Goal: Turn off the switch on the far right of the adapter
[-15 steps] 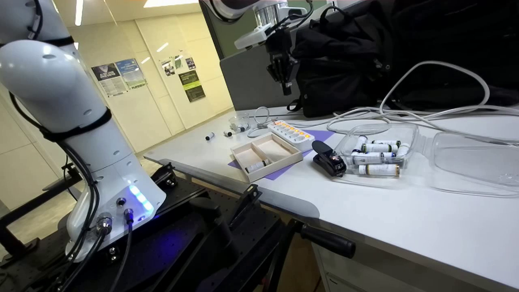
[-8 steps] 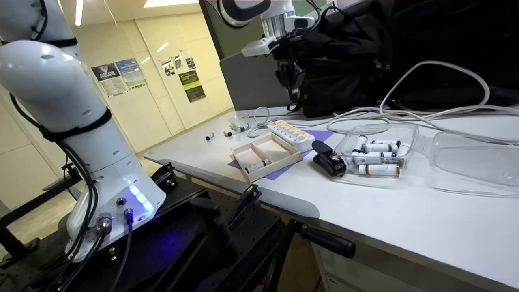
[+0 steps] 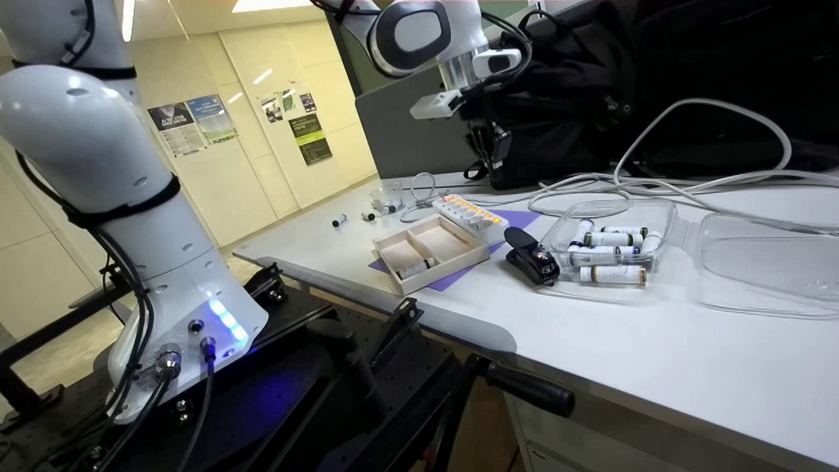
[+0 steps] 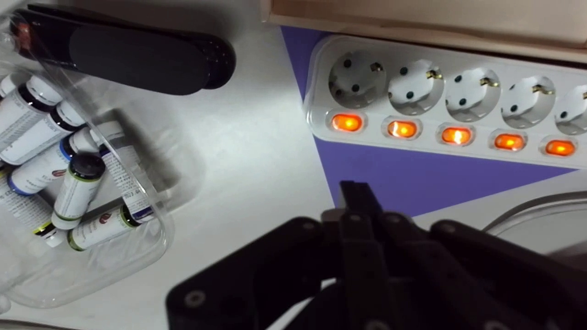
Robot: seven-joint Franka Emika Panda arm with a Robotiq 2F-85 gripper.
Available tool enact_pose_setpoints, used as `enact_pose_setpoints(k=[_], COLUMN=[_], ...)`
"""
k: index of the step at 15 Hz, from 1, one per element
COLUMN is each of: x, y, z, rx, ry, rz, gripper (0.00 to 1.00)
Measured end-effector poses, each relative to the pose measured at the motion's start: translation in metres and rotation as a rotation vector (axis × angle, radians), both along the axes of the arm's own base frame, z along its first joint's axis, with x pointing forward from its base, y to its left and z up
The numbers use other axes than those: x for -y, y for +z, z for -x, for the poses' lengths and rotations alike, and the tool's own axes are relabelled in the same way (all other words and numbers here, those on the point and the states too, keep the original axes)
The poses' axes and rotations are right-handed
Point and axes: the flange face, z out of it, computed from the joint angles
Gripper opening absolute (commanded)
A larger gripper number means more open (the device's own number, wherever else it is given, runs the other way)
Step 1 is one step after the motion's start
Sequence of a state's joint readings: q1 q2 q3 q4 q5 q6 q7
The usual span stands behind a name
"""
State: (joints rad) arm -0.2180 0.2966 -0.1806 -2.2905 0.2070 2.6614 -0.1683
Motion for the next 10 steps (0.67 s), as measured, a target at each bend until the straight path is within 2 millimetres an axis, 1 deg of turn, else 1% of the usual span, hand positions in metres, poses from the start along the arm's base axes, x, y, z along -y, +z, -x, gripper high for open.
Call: enact_pose_setpoints(k=[5, 10], x=[-0.010, -0.026], y=[-0.031, -0.051], z=[-0.012, -0.024], rx=[-0.068, -0.103], ry=[-0.009, 0.010], rz=[0.031, 0.053], gripper=[0.00, 0.00])
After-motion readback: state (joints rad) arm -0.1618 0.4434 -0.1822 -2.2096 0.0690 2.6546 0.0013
